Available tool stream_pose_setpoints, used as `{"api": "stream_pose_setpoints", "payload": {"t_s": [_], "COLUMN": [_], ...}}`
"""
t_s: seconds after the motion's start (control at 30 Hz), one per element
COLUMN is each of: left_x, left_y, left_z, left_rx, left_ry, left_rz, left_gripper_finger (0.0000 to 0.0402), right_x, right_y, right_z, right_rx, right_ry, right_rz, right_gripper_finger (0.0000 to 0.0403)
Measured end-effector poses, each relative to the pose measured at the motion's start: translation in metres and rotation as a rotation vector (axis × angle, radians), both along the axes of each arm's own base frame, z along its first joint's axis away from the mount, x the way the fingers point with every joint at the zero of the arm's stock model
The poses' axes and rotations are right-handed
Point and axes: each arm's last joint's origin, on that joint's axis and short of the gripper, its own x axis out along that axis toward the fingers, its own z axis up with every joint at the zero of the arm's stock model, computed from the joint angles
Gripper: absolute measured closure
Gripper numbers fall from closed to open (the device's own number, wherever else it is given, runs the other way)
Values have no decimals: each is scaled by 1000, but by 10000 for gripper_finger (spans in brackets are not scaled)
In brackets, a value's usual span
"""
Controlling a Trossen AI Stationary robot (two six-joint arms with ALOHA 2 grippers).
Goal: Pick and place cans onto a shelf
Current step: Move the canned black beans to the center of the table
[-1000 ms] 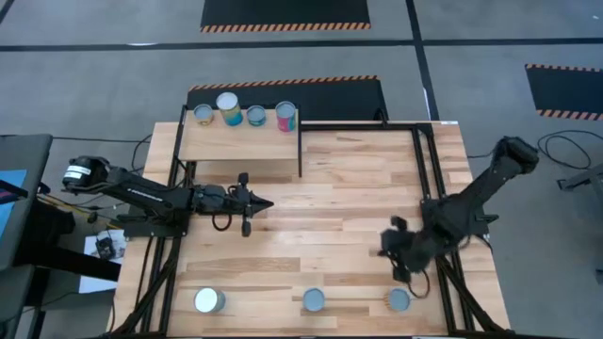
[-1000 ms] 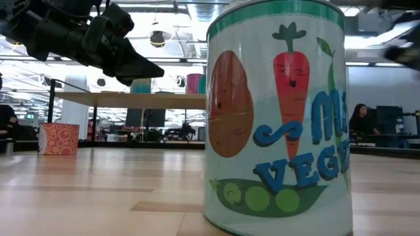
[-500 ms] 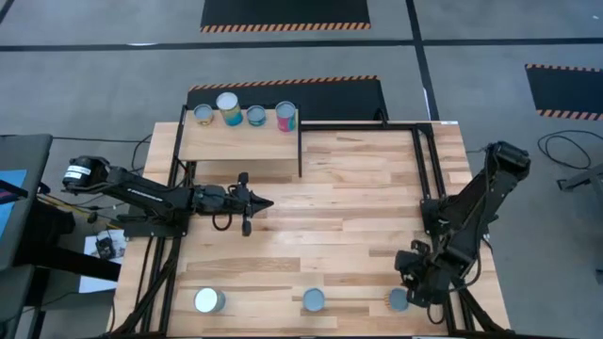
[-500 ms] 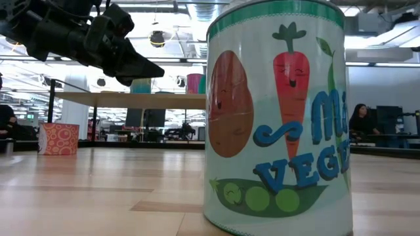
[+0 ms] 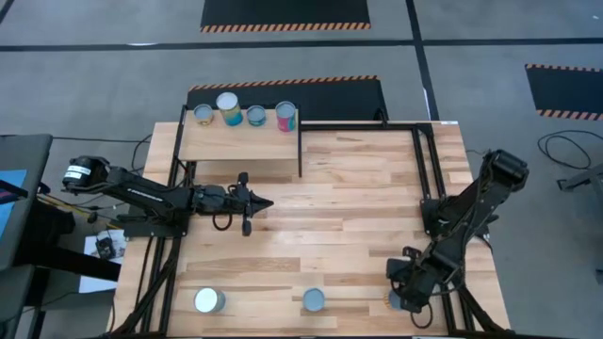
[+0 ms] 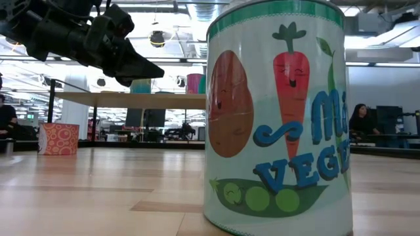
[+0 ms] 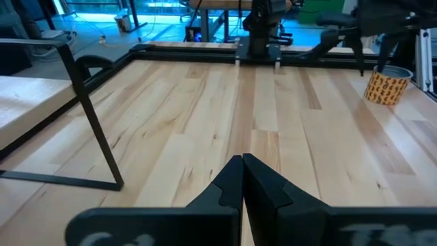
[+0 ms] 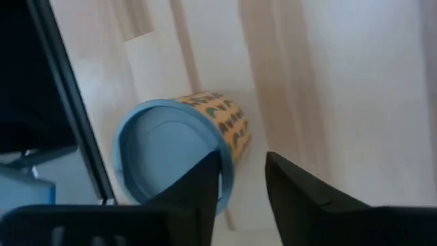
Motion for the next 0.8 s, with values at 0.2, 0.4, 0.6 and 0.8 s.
{"api": "stream_pose_setpoints", "payload": {"t_s": [0.2,0.4,0.6,0.8], "left_x": [0,0,0,0], "left_y": [0,0,0,1], "left_z": [0,0,0,0], "left_rx": [-3,-2,6,11], "left_ry": [-1,0,0,1], "left_rz": [2,3,10,18], "left_gripper_finger": [401,401,401,401], "right_x": [16,34,70,121], "right_y": [-5,-36,-92,-155], "right_z": [-2,16,32,28], "right_rx": [47,36,6,-61], "right_ry": [1,-129,-278,-457], "right_rz": [100,110,-17,-153], "right_gripper_finger": [347,381,377,390]}}
